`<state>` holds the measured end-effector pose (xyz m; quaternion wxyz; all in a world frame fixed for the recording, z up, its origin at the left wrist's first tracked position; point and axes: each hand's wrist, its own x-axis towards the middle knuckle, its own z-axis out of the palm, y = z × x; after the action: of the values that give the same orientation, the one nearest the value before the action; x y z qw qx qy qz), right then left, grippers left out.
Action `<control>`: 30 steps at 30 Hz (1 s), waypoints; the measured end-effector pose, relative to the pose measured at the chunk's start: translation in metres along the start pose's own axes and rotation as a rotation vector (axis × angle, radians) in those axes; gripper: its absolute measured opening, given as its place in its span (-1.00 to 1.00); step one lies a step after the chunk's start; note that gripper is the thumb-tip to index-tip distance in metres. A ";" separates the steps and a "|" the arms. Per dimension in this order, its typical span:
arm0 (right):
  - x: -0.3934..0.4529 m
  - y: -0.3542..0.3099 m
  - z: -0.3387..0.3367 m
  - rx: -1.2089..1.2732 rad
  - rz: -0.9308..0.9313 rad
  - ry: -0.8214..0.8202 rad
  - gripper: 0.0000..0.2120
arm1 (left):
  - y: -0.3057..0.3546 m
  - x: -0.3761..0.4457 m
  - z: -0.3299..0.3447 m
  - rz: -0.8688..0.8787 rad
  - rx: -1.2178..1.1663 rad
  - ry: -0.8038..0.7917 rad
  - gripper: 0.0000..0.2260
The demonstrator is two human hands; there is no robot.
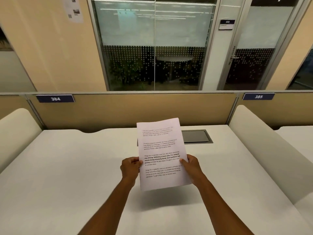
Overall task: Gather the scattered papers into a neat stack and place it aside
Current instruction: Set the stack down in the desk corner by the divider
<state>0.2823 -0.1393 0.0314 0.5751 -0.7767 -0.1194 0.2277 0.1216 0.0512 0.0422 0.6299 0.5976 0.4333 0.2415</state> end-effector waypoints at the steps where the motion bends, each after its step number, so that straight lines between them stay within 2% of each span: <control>1: -0.001 0.003 0.001 -0.012 0.003 0.003 -0.80 | -0.002 0.000 0.000 0.003 0.025 0.012 -0.89; 6: 0.000 0.013 0.003 -0.055 0.033 -0.006 -0.78 | -0.008 -0.004 0.003 0.013 0.108 0.069 -0.84; 12: 0.000 0.018 0.003 -0.102 0.084 -0.164 -0.76 | -0.016 -0.009 0.000 0.029 0.195 0.149 -0.90; 18: 0.002 0.020 0.019 -0.070 0.068 -0.139 -0.83 | -0.019 -0.011 -0.018 0.038 0.247 0.232 -0.84; 30: 0.000 0.005 0.118 0.033 0.057 -0.262 -0.79 | -0.023 0.023 -0.112 0.037 0.284 0.352 -0.75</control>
<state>0.2238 -0.0417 -0.0011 0.5607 -0.7336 -0.1678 0.3454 0.0346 0.1273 0.0243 0.4497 0.6366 0.5552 0.2902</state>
